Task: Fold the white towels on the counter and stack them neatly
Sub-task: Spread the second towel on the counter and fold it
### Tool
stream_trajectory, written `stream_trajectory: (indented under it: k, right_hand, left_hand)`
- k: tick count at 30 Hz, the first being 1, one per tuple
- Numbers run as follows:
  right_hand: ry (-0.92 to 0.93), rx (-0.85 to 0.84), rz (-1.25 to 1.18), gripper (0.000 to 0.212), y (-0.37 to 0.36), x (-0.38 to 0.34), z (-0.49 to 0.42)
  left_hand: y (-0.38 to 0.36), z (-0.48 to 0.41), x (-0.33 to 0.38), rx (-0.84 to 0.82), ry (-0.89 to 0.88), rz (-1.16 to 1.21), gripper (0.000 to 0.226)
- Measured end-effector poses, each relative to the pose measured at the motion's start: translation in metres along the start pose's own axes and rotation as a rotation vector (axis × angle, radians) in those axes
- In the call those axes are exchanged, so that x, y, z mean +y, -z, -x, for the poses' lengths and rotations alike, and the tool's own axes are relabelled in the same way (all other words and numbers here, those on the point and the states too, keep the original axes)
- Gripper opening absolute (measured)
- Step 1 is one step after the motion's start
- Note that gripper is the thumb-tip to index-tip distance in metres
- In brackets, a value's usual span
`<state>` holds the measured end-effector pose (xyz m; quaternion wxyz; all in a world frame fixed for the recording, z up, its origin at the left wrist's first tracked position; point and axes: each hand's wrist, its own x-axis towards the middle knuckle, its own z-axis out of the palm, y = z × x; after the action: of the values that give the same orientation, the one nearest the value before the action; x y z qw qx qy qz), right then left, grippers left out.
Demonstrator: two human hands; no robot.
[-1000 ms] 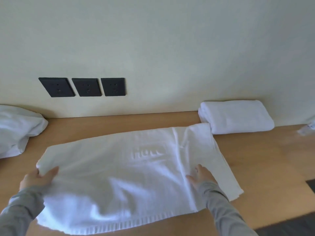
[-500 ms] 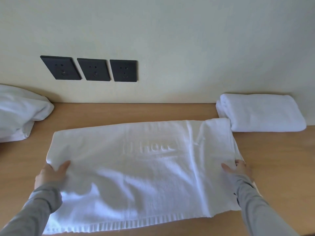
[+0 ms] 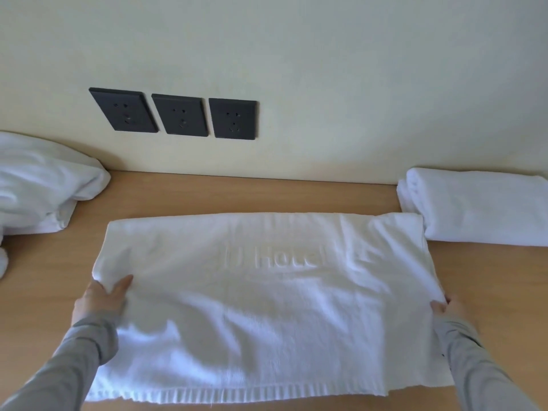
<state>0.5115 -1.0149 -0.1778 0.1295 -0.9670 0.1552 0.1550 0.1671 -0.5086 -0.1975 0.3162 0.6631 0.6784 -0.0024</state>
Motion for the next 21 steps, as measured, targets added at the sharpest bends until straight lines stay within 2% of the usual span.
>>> stream_trajectory:
  k: [3,6,10,14,18,21]
  right_hand:
    - [0.096,0.152,0.083,0.049,-0.004,-0.020,0.029]
    - [0.401,0.194,0.055,0.054,-0.019,-0.060,0.067]
    - [0.745,0.045,0.093,0.050,-0.058,-0.136,0.134]
    - [1.050,-0.156,0.156,0.051,-0.105,-0.198,0.204]
    - [1.238,-0.346,0.210,0.051,-0.140,-0.250,0.260]
    - [1.340,-0.355,0.222,0.050,-0.160,-0.286,0.288]
  left_hand:
    - [0.002,0.005,0.003,-0.010,0.003,0.018,0.062]
    - [0.004,0.011,0.007,-0.022,-0.008,0.023,0.069]
    - [0.009,0.024,0.011,-0.031,-0.059,0.033,0.080]
    - [0.023,0.032,0.001,-0.097,-0.083,0.060,0.077]
    - [0.039,0.046,-0.035,-0.176,-0.063,0.035,0.081]
    - [0.049,0.053,-0.059,-0.224,-0.041,0.029,0.082]
